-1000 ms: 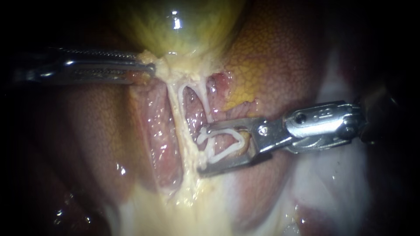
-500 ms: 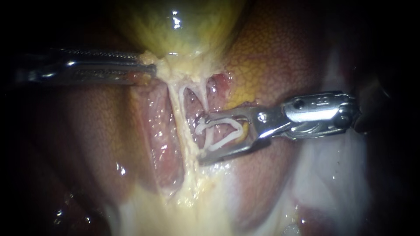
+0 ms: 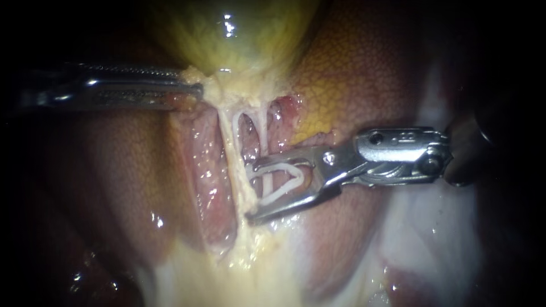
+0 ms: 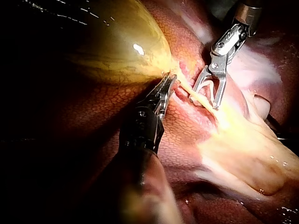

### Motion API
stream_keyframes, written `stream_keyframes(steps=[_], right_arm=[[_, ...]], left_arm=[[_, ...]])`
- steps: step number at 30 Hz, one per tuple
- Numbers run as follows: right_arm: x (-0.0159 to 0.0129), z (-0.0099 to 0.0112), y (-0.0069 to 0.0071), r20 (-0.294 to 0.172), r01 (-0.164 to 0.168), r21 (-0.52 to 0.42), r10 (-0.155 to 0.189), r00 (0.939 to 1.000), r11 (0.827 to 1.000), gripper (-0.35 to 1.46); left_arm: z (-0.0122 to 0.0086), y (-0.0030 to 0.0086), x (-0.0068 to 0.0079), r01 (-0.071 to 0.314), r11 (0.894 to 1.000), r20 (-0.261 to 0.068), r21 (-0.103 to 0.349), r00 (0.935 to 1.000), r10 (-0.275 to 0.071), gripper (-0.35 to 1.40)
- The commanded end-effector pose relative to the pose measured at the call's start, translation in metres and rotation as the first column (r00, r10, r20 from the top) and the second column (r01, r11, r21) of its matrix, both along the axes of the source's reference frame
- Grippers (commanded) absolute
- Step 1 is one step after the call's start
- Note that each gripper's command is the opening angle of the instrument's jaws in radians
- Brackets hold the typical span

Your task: Clipping first clip left tube

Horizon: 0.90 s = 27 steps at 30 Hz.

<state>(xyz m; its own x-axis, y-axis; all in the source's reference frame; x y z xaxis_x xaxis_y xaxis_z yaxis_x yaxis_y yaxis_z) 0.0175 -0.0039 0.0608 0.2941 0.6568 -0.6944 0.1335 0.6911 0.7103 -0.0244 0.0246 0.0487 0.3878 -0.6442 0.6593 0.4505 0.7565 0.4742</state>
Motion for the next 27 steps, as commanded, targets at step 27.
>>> stream_keyframes(steps=[27], right_arm=[[0.004,-0.003,-0.0037,-0.184,0.094,0.066,-0.081,0.9797,0.993,0.42]], left_arm=[[0.0004,0.0003,0.0006,0.001,1.0,-0.002,-0.002,1.0,-0.001,-0.35]])
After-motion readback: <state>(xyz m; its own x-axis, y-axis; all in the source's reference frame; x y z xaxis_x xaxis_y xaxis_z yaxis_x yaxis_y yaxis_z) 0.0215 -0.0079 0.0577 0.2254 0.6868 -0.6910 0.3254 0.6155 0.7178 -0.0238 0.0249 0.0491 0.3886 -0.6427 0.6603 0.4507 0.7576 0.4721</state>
